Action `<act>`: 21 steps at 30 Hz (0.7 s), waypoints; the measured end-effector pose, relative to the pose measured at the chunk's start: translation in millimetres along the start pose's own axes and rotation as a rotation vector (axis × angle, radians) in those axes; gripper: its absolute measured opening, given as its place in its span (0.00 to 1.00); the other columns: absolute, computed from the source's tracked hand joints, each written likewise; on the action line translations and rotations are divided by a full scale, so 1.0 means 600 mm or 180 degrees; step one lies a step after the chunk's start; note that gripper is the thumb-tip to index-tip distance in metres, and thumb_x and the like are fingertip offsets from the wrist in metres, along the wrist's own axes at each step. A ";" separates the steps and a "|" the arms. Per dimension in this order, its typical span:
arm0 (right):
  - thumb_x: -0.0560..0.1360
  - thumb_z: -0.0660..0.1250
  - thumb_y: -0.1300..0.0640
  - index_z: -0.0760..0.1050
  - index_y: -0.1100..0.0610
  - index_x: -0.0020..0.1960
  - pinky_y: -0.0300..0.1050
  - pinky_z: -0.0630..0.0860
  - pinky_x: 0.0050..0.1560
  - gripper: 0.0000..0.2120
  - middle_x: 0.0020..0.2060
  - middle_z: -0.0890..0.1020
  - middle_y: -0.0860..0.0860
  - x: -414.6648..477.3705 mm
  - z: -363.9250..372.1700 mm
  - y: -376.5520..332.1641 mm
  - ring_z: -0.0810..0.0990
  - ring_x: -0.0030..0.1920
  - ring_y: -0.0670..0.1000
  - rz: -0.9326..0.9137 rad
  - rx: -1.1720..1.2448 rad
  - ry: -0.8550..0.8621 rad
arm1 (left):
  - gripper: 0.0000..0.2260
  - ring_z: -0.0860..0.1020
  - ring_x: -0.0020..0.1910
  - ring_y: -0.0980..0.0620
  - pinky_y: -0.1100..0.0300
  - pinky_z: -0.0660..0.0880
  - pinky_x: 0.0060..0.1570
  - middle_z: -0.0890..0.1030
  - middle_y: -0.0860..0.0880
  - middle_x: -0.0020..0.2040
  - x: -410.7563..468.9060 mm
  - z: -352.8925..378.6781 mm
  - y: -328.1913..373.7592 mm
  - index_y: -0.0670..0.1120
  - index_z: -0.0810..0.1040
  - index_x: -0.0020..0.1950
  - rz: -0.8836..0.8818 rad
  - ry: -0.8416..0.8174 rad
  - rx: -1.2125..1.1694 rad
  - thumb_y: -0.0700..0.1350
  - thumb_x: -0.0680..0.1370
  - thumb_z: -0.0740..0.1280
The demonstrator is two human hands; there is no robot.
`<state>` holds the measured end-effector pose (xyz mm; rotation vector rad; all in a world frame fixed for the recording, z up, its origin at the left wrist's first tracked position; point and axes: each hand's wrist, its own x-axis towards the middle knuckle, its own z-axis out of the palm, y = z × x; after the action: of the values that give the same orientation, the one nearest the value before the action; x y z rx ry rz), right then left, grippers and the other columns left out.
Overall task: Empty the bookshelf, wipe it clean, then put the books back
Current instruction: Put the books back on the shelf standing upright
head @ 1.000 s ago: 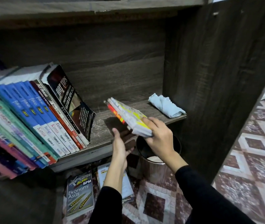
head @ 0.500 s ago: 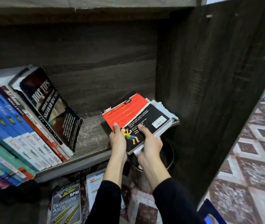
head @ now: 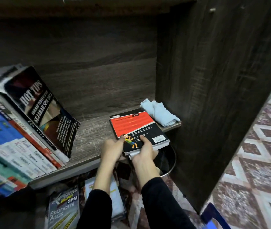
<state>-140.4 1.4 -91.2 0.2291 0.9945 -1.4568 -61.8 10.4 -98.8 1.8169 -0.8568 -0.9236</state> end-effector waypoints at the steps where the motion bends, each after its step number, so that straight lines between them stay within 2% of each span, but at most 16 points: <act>1: 0.67 0.71 0.70 0.66 0.57 0.57 0.65 0.78 0.49 0.23 0.54 0.78 0.62 0.005 0.000 0.001 0.80 0.47 0.61 -0.0075 -0.0113 0.0100 | 0.15 0.82 0.37 0.40 0.43 0.81 0.41 0.81 0.37 0.38 -0.003 0.002 -0.002 0.42 0.75 0.32 -0.0052 -0.0083 -0.0052 0.48 0.76 0.68; 4: 0.68 0.74 0.61 0.63 0.59 0.63 0.58 0.75 0.56 0.28 0.63 0.69 0.62 0.021 0.003 0.004 0.75 0.57 0.63 -0.0226 -0.0729 0.0428 | 0.09 0.80 0.30 0.48 0.55 0.81 0.33 0.80 0.41 0.38 -0.010 0.004 -0.001 0.41 0.77 0.42 -0.0095 -0.0351 -0.0194 0.46 0.78 0.67; 6: 0.68 0.75 0.56 0.61 0.60 0.65 0.55 0.72 0.59 0.32 0.64 0.66 0.61 0.027 0.006 0.009 0.72 0.61 0.63 -0.0315 -0.0978 0.0590 | 0.07 0.79 0.27 0.53 0.61 0.79 0.28 0.78 0.43 0.38 -0.012 0.004 -0.003 0.42 0.76 0.44 -0.0069 -0.0482 -0.0257 0.45 0.79 0.66; 11: 0.63 0.79 0.56 0.57 0.56 0.68 0.54 0.62 0.67 0.42 0.67 0.61 0.61 0.037 0.008 0.007 0.63 0.66 0.61 -0.0770 -0.1307 0.0840 | 0.04 0.78 0.28 0.54 0.63 0.77 0.26 0.78 0.47 0.36 -0.014 0.008 -0.014 0.44 0.75 0.51 0.0039 -0.0578 -0.0242 0.44 0.79 0.65; 14: 0.60 0.80 0.58 0.52 0.55 0.73 0.55 0.56 0.68 0.51 0.70 0.57 0.59 0.043 0.005 -0.014 0.59 0.69 0.61 -0.1450 -0.2000 0.0883 | 0.04 0.77 0.23 0.59 0.65 0.76 0.25 0.79 0.46 0.39 -0.013 0.006 -0.013 0.45 0.72 0.53 0.0053 -0.0571 -0.0198 0.43 0.79 0.64; 16: 0.59 0.81 0.57 0.49 0.54 0.75 0.56 0.55 0.69 0.54 0.72 0.55 0.58 0.042 0.001 -0.020 0.57 0.71 0.60 -0.2002 -0.2494 0.0839 | 0.09 0.78 0.24 0.57 0.64 0.77 0.26 0.80 0.42 0.44 -0.011 0.007 -0.014 0.41 0.74 0.57 0.0053 -0.0515 -0.0123 0.43 0.79 0.65; 18: 0.60 0.80 0.55 0.50 0.55 0.75 0.56 0.53 0.71 0.54 0.74 0.54 0.56 0.043 -0.003 -0.023 0.52 0.74 0.58 -0.2481 -0.3006 0.0751 | 0.12 0.78 0.27 0.54 0.64 0.77 0.26 0.79 0.41 0.46 -0.011 0.008 -0.013 0.38 0.75 0.59 0.0052 -0.0470 -0.0067 0.43 0.79 0.65; 21: 0.65 0.78 0.51 0.52 0.58 0.75 0.55 0.45 0.74 0.49 0.76 0.51 0.57 0.047 -0.006 -0.035 0.44 0.76 0.58 -0.2903 -0.3912 0.0512 | 0.12 0.79 0.30 0.50 0.63 0.78 0.29 0.79 0.42 0.47 -0.014 0.009 -0.009 0.38 0.75 0.60 0.0062 -0.0427 -0.0035 0.43 0.79 0.65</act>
<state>-166.1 -20.0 -103.4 -1.1401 2.0875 -1.2986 -69.7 17.2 -103.4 1.7496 -0.9488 -1.0449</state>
